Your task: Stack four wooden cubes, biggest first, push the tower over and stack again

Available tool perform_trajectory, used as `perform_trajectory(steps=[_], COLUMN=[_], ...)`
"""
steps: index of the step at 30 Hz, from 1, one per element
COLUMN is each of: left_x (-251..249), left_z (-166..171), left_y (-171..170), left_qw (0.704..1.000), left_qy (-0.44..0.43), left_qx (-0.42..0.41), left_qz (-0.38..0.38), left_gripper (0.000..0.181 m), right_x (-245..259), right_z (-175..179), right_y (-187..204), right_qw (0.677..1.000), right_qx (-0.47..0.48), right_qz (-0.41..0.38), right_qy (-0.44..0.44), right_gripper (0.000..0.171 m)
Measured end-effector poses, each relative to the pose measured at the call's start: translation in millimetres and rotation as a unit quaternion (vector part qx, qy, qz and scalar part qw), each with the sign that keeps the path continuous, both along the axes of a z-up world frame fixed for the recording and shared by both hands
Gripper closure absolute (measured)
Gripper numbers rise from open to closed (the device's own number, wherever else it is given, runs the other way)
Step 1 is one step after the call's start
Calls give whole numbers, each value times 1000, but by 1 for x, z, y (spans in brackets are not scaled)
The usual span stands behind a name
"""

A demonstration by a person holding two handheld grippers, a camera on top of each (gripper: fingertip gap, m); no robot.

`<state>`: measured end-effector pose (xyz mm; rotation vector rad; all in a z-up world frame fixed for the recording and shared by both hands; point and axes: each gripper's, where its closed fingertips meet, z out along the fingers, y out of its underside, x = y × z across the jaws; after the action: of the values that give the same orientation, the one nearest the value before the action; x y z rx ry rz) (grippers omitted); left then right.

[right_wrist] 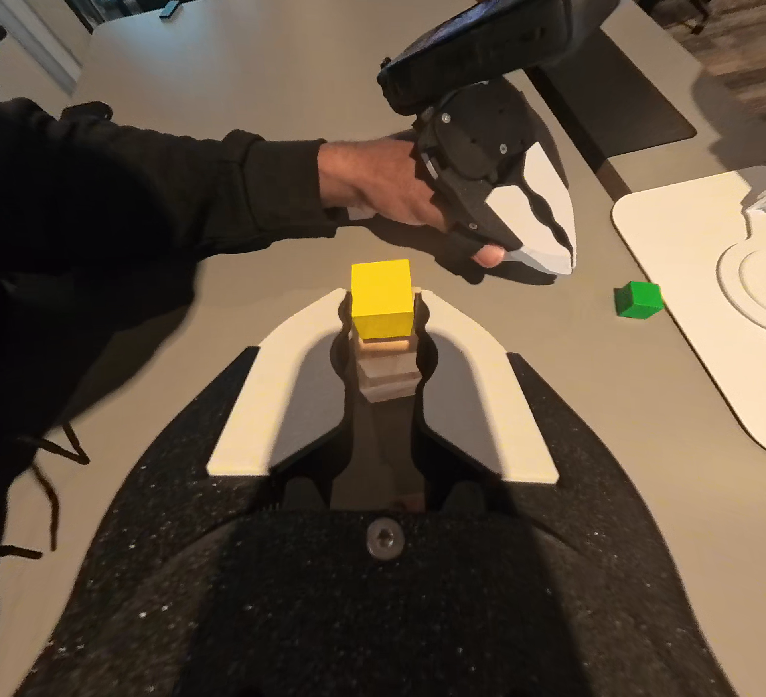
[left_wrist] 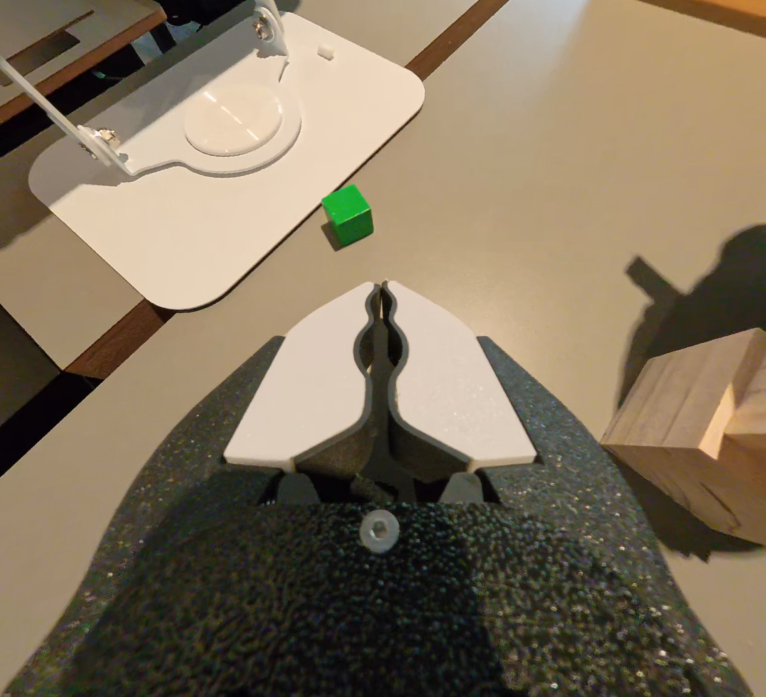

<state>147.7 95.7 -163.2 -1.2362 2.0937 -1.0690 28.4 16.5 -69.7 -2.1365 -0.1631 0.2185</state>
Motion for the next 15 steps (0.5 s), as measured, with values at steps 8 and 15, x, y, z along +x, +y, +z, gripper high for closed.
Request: perform_trajectory(steps=[8, 15], left_x=[2, 2], left_z=[-1, -1], left_y=[3, 3], left_qw=[1000, 1000], left_qy=[5, 8], left_qx=[-7, -8], left_qz=[11, 10], left_gripper=[166, 166], right_x=[6, -1], right_z=[-10, -16], right_y=[0, -1], right_qw=[1000, 1000], right_qx=[-2, -19], right_qz=[1, 14], right_qy=[24, 4], right_gripper=[142, 142])
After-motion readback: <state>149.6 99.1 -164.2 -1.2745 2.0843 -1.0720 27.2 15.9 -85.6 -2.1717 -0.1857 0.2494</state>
